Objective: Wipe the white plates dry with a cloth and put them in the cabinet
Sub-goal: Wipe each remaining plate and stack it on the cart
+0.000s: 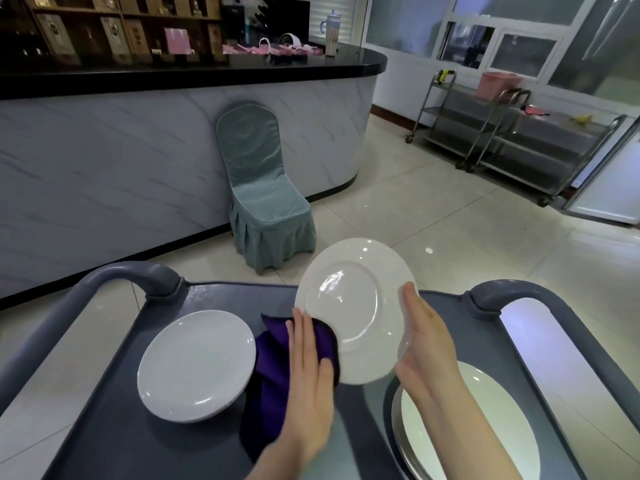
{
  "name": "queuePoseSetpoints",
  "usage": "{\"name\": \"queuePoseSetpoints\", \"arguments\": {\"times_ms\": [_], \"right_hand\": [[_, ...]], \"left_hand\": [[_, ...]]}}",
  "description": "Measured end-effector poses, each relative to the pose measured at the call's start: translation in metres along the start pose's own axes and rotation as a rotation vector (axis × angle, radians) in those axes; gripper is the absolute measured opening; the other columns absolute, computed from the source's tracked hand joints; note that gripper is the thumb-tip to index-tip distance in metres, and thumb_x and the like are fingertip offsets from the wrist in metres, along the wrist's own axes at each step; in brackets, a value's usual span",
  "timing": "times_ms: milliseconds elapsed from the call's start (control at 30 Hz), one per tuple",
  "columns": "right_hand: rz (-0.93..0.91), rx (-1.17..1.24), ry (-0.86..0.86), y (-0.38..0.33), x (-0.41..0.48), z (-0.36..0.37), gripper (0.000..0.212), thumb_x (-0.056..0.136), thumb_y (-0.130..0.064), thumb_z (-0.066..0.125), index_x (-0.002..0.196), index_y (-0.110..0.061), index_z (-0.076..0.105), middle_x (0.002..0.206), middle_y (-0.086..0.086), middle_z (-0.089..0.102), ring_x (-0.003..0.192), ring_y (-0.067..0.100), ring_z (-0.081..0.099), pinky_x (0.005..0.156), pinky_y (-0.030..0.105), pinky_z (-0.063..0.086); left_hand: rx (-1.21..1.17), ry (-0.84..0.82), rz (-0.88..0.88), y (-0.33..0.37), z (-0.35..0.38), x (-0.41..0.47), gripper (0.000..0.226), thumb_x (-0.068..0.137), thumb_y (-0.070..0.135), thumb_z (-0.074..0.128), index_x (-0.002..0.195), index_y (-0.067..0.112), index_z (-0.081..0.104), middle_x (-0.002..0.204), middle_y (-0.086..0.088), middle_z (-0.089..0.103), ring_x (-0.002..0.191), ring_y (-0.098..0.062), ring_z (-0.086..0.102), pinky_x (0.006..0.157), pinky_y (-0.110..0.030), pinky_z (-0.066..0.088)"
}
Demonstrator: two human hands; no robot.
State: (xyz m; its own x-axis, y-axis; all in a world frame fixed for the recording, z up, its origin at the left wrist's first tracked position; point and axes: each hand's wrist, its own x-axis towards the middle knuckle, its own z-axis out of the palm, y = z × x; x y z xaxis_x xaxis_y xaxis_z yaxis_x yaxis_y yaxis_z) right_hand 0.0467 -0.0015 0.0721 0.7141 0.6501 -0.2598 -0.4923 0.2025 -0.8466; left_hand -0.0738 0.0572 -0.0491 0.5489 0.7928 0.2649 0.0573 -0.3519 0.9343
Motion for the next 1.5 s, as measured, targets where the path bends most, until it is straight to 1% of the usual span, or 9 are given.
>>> {"name": "queuePoseSetpoints", "arguments": {"times_ms": [100, 200, 367, 500, 667, 800, 1000, 1333, 1500], "right_hand": [[0.031, 0.079, 0.039, 0.009, 0.000, 0.010, 0.039, 0.097, -0.041, 0.056, 0.124, -0.015, 0.065, 0.119, 0.006, 0.073, 0.111, 0.026, 0.069, 0.098, 0.048, 0.052], [0.031, 0.141, 0.042, 0.016, -0.007, 0.013, 0.037, 0.099, -0.039, 0.054, 0.125, -0.015, 0.064, 0.120, 0.007, 0.073, 0.111, 0.025, 0.069, 0.100, 0.048, 0.050], [-0.015, 0.153, 0.016, 0.007, -0.008, 0.015, 0.038, 0.098, -0.037, 0.052, 0.125, -0.012, 0.064, 0.119, 0.006, 0.073, 0.109, 0.021, 0.070, 0.087, 0.038, 0.056], [-0.020, 0.191, 0.041, -0.003, -0.004, 0.015, 0.039, 0.100, -0.040, 0.051, 0.125, -0.013, 0.063, 0.117, 0.004, 0.074, 0.104, 0.018, 0.072, 0.075, 0.031, 0.060], [0.034, 0.127, -0.041, 0.015, -0.016, 0.017, 0.042, 0.098, -0.037, 0.052, 0.130, -0.011, 0.063, 0.123, 0.010, 0.071, 0.115, 0.024, 0.068, 0.102, 0.043, 0.048], [-0.006, -0.001, -0.120, 0.036, -0.031, 0.015, 0.037, 0.101, -0.032, 0.046, 0.131, -0.017, 0.064, 0.128, 0.004, 0.069, 0.123, 0.017, 0.062, 0.107, 0.040, 0.044], [-0.012, 0.008, -0.101, 0.037, -0.030, 0.014, 0.033, 0.103, -0.028, 0.046, 0.126, -0.016, 0.067, 0.122, 0.002, 0.072, 0.114, 0.013, 0.068, 0.080, 0.019, 0.057], [-0.030, -0.184, -0.146, 0.050, -0.040, 0.010, 0.032, 0.104, -0.029, 0.046, 0.126, -0.021, 0.068, 0.119, -0.006, 0.073, 0.113, 0.003, 0.066, 0.079, 0.010, 0.053], [0.008, -0.069, -0.109, 0.039, -0.032, 0.011, 0.033, 0.104, -0.027, 0.046, 0.129, -0.017, 0.065, 0.125, -0.001, 0.071, 0.119, 0.009, 0.064, 0.100, 0.029, 0.048]], "left_hand": [[0.137, 0.029, 0.093, 0.012, 0.014, -0.007, 0.062, 0.102, 0.032, 0.021, 0.155, 0.038, -0.011, 0.164, 0.017, -0.013, 0.152, -0.012, -0.012, 0.120, -0.025, -0.010], [0.275, -0.017, 0.165, 0.021, 0.003, 0.013, 0.060, 0.101, 0.032, 0.014, 0.154, 0.039, -0.014, 0.164, 0.015, -0.014, 0.152, -0.012, -0.013, 0.121, -0.032, -0.010], [0.007, -0.025, 0.023, 0.019, -0.014, 0.033, 0.054, 0.104, 0.033, 0.019, 0.153, 0.036, -0.004, 0.162, 0.027, -0.011, 0.149, 0.001, -0.009, 0.125, -0.037, -0.001], [0.066, -0.049, 0.094, 0.020, -0.008, 0.018, 0.057, 0.104, 0.040, 0.015, 0.153, 0.044, -0.012, 0.162, 0.023, -0.016, 0.150, -0.004, -0.013, 0.122, -0.040, -0.001], [0.354, -0.128, 0.273, 0.034, 0.006, 0.028, 0.065, 0.100, 0.027, 0.017, 0.152, 0.041, -0.019, 0.164, 0.014, -0.016, 0.152, -0.014, -0.014, 0.123, -0.048, -0.001], [0.308, -0.166, 0.278, 0.041, -0.003, 0.054, 0.062, 0.101, 0.030, 0.015, 0.151, 0.043, -0.019, 0.163, 0.017, -0.017, 0.151, -0.010, -0.014, 0.124, -0.044, -0.001], [0.424, -0.214, 0.308, 0.038, 0.005, 0.028, 0.068, 0.096, 0.023, 0.014, 0.153, 0.032, -0.021, 0.164, 0.011, -0.018, 0.152, -0.012, -0.013, 0.122, -0.041, 0.002], [0.194, -0.136, 0.143, 0.040, 0.000, 0.062, 0.058, 0.104, 0.026, 0.016, 0.152, 0.039, -0.014, 0.160, 0.027, -0.019, 0.148, 0.000, -0.018, 0.122, -0.037, -0.007], [0.385, -0.200, 0.215, 0.034, 0.019, 0.036, 0.064, 0.096, 0.025, 0.009, 0.152, 0.032, -0.021, 0.163, 0.016, -0.021, 0.151, -0.006, -0.013, 0.124, -0.042, 0.003]]}}
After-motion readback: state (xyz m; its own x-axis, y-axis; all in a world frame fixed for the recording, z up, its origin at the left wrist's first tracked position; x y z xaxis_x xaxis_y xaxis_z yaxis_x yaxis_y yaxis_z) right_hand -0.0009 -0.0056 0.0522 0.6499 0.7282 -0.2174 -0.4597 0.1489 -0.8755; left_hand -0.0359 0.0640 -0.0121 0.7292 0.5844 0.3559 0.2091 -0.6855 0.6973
